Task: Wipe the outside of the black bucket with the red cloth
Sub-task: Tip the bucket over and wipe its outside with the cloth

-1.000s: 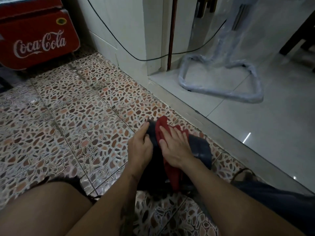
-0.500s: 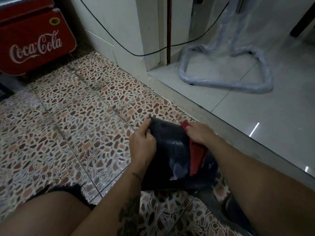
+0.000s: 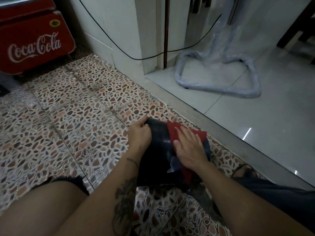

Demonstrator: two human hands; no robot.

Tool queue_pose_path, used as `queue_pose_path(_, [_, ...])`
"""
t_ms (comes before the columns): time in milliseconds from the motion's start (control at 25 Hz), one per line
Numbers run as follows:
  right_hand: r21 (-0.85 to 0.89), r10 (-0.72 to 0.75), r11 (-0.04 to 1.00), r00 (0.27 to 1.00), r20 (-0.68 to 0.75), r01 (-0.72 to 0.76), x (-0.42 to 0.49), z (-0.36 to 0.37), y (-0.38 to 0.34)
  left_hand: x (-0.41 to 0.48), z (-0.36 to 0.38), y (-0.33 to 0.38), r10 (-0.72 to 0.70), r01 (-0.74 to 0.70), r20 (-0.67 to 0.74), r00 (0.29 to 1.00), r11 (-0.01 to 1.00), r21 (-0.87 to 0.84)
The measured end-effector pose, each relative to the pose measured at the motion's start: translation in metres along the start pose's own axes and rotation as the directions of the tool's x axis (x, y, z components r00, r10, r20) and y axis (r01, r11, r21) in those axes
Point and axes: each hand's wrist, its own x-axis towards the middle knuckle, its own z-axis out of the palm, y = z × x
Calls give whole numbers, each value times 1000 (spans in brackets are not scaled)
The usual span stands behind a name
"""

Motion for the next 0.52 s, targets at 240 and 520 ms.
queue_pose_path(240, [24, 193, 981, 981, 24, -194, 14, 1, -29, -12, 7, 4, -36, 45, -119, 992, 996, 79])
queue_pose_path(520, [-3, 50, 999, 999, 15, -50, -28, 3, 9, -18, 0, -12, 230, -206, -52, 972, 934, 291])
